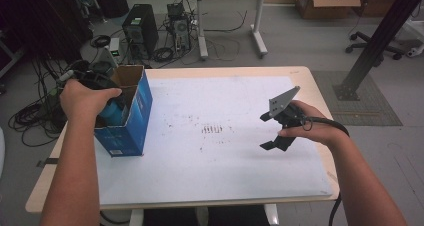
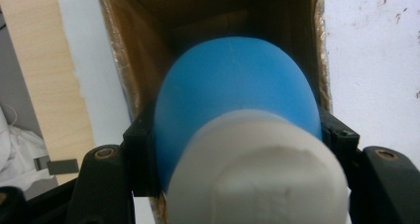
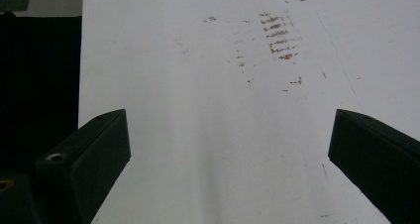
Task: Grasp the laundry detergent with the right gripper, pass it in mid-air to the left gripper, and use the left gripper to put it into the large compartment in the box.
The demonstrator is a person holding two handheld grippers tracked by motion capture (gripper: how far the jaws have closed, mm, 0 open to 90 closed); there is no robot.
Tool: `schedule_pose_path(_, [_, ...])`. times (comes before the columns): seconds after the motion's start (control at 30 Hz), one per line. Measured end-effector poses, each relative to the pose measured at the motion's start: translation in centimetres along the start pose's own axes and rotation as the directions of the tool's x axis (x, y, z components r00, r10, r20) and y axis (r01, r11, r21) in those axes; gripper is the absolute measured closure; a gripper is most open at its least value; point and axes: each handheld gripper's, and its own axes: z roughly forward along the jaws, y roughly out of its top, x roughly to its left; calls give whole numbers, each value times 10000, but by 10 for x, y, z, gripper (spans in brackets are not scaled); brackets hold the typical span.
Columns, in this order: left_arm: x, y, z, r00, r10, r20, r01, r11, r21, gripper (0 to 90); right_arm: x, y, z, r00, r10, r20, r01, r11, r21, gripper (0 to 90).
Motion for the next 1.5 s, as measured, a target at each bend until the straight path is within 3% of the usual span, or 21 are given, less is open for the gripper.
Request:
schedule_pose_path(0.17, [1, 0, 10, 9999, -134, 53, 133, 9998, 157, 371, 1, -1, 2, 10000, -18, -60, 18, 10000, 48, 27])
schedule_pose_path(0.73, [0, 2, 32, 9999, 7, -112, 0, 9980, 626, 371, 1, -7, 7, 9999, 62, -91, -61, 10000, 50, 27])
schedule_pose_path(1.5, [2, 4, 35, 10000, -20, -92, 27, 9971, 756, 370, 0, -11, 6, 9999, 152, 21, -152, 9999, -42, 27])
